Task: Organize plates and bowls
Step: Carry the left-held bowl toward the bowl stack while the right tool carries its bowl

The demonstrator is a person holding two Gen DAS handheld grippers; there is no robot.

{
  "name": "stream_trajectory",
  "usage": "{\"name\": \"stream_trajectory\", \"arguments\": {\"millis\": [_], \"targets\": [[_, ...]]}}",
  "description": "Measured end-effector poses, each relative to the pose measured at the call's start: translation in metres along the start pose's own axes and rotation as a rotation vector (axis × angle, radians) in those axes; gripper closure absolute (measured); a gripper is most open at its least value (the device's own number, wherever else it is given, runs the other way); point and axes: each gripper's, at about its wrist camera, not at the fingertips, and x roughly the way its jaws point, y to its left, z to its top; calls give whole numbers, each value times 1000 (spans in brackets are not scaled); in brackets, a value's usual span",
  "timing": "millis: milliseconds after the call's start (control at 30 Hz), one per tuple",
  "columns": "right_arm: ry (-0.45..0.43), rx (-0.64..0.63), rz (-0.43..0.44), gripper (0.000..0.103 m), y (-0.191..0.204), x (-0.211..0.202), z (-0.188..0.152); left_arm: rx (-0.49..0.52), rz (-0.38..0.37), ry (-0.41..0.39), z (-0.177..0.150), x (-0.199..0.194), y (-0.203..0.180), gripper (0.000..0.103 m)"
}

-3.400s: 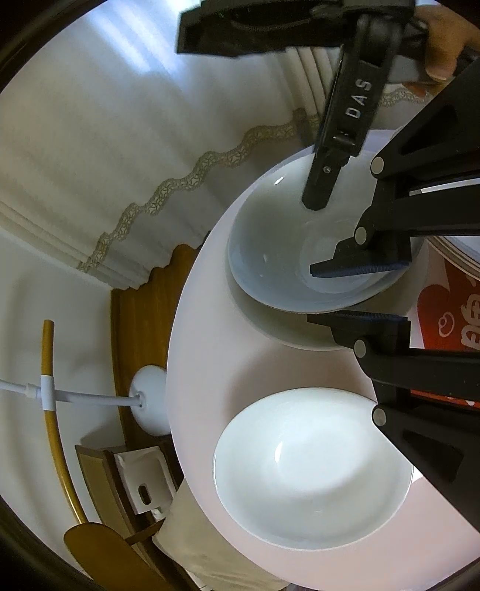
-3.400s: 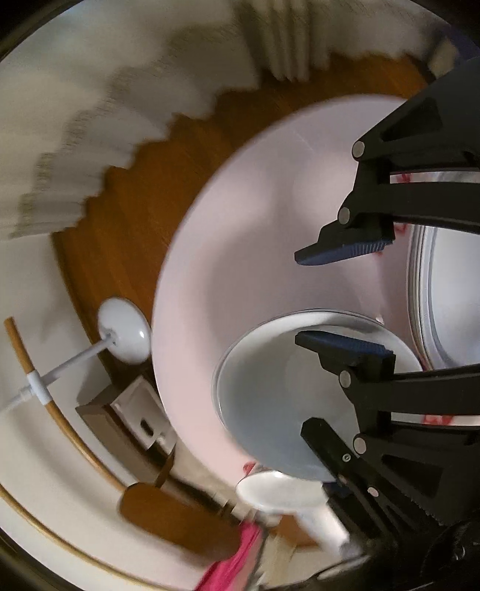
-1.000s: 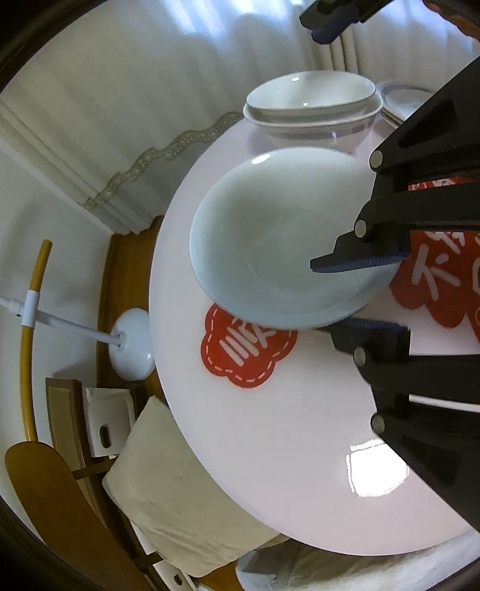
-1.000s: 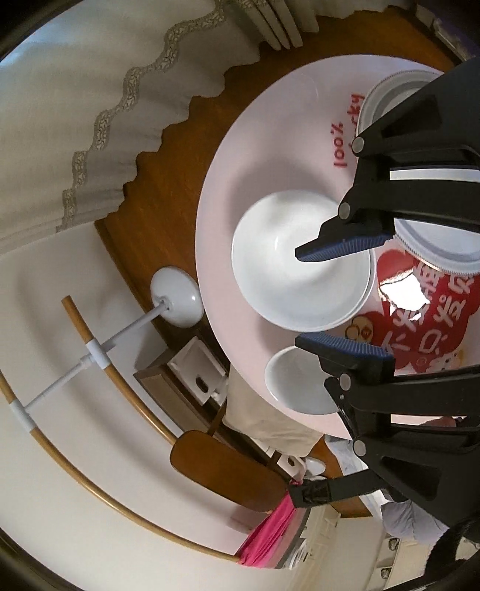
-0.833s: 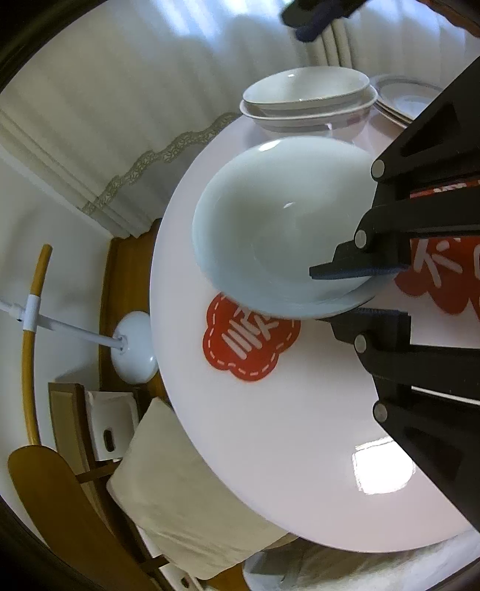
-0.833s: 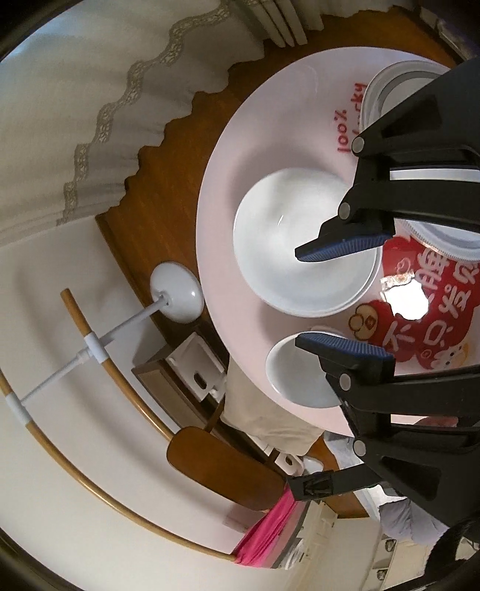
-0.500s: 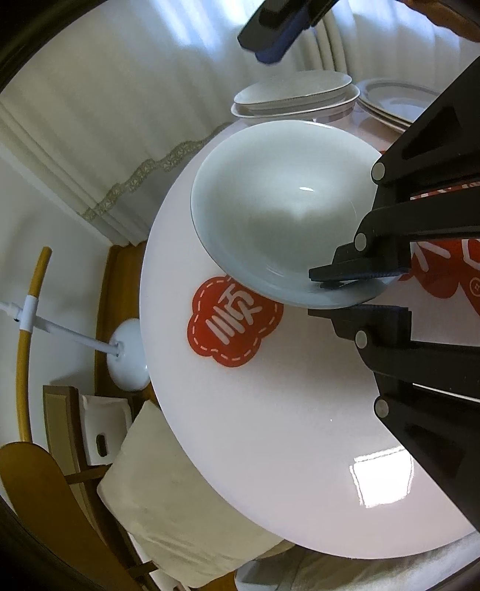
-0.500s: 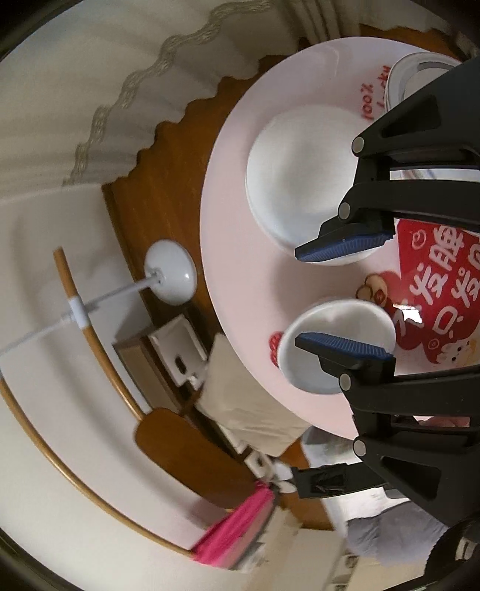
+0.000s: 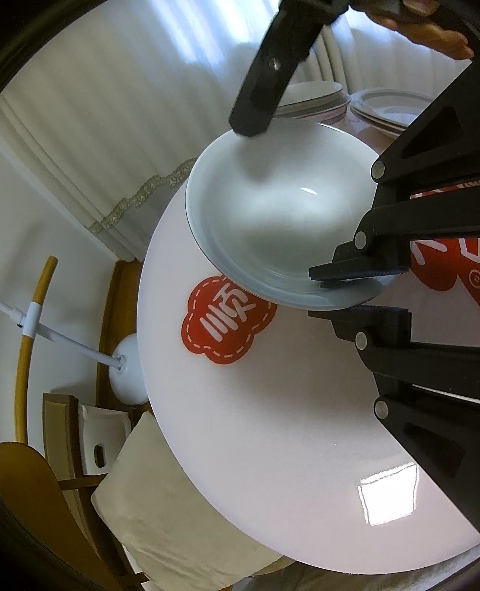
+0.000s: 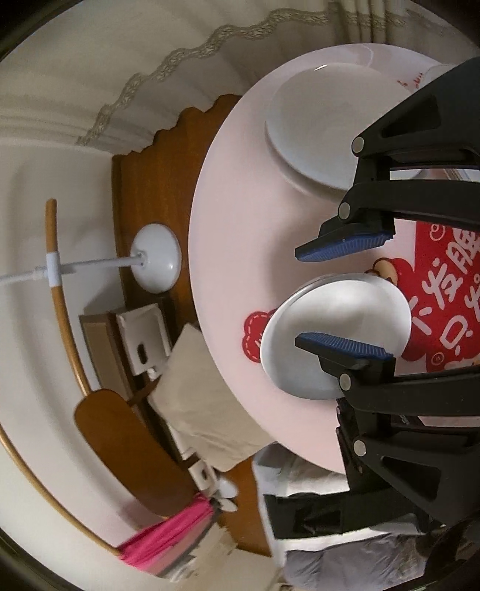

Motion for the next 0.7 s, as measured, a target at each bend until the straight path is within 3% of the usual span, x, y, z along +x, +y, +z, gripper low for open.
{"name": "stream_trajectory", "arguments": {"millis": [233,300,700], "targets": [[53,-17,-9,78,-2,18,-3,-4,8,1,0,2,-10,94],[48,-11,-15,93,-6,18,-3,-11,13,1,0,2,-11,94],[36,31,92,96,-23,-7,-8,25,35,-72,-1,-32,-37,97]]}}
